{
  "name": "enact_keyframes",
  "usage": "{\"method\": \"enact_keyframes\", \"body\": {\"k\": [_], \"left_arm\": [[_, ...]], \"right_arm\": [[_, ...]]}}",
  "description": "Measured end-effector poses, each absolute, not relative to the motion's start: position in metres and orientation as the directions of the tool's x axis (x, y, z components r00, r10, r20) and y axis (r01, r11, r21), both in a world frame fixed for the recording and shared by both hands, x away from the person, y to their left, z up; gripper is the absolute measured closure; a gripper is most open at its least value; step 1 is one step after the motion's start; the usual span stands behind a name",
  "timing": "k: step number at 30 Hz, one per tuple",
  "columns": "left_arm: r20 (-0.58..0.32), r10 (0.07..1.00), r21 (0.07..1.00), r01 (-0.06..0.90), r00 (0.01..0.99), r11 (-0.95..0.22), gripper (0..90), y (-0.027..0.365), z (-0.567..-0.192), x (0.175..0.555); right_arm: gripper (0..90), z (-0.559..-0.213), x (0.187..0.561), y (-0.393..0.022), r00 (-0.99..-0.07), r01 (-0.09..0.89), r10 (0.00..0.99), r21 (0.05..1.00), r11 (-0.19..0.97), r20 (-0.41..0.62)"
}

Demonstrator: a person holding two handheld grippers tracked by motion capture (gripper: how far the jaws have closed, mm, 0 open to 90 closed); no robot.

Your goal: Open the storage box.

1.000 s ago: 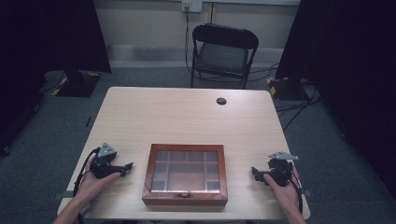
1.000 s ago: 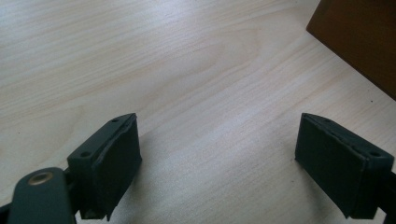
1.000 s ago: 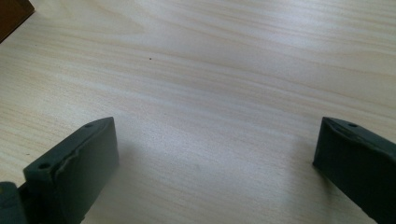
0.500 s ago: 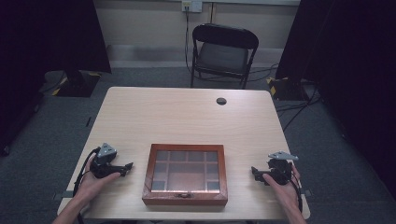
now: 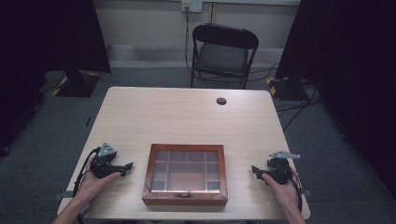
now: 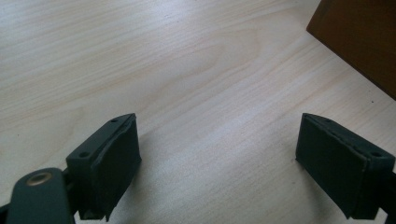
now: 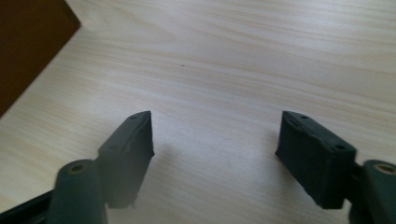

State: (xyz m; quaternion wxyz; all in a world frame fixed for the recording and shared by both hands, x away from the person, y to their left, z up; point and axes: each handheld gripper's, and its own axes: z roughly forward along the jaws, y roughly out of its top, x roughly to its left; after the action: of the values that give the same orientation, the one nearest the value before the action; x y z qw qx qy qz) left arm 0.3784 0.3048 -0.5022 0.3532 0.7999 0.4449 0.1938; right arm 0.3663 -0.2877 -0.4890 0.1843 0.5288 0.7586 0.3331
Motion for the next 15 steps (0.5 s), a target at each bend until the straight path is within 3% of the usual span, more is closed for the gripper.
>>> {"method": "enact_keyframes", "body": {"k": [15], "left_arm": [[0.0,0.848,0.736,0.574,0.53,-0.359,12.5,0.305,-0.502,0.379]], "right_arm": [[40.1,-0.467,0.359,-0.277,-0.475,0.624,0.869,0.749,0.224,0.136]]}}
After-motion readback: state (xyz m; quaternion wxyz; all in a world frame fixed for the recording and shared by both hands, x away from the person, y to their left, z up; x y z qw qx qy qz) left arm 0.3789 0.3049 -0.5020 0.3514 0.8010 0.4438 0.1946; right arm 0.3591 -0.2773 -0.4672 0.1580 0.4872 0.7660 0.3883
